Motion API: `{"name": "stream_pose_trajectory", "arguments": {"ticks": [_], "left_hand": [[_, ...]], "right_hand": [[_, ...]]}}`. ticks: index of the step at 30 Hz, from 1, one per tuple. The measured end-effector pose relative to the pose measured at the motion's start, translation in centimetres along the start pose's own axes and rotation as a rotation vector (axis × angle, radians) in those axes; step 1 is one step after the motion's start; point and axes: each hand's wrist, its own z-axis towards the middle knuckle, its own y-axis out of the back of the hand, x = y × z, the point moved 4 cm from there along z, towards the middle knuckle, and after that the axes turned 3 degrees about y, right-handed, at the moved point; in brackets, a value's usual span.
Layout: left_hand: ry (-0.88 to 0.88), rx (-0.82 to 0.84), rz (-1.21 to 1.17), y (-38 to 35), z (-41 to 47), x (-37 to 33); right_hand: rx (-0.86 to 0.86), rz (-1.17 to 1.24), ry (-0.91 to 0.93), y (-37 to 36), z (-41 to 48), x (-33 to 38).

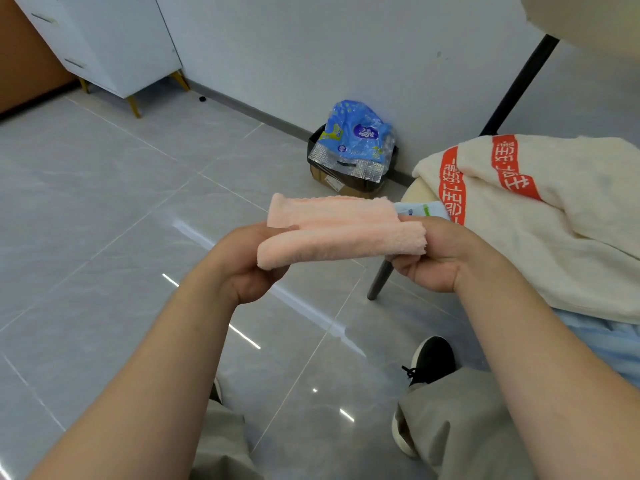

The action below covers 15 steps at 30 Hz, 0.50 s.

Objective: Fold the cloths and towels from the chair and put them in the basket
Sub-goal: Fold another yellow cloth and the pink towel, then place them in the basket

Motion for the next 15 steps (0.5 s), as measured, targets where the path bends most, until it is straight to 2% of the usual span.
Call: {"name": "stream_pose_trajectory", "arguments": {"ticks": [7,15], "left_hand": [[0.055,0.056,-0.32,-0.73,-0.7,-0.24],[0.068,0.06,-0.433,-0.6,-0.56,-0.15]], "right_hand": [[0.115,-0.005,0.005,-0.55,-0.55,0.48],[0.116,0.085,-0.024,-0.71,-0.58,0.52]]}}
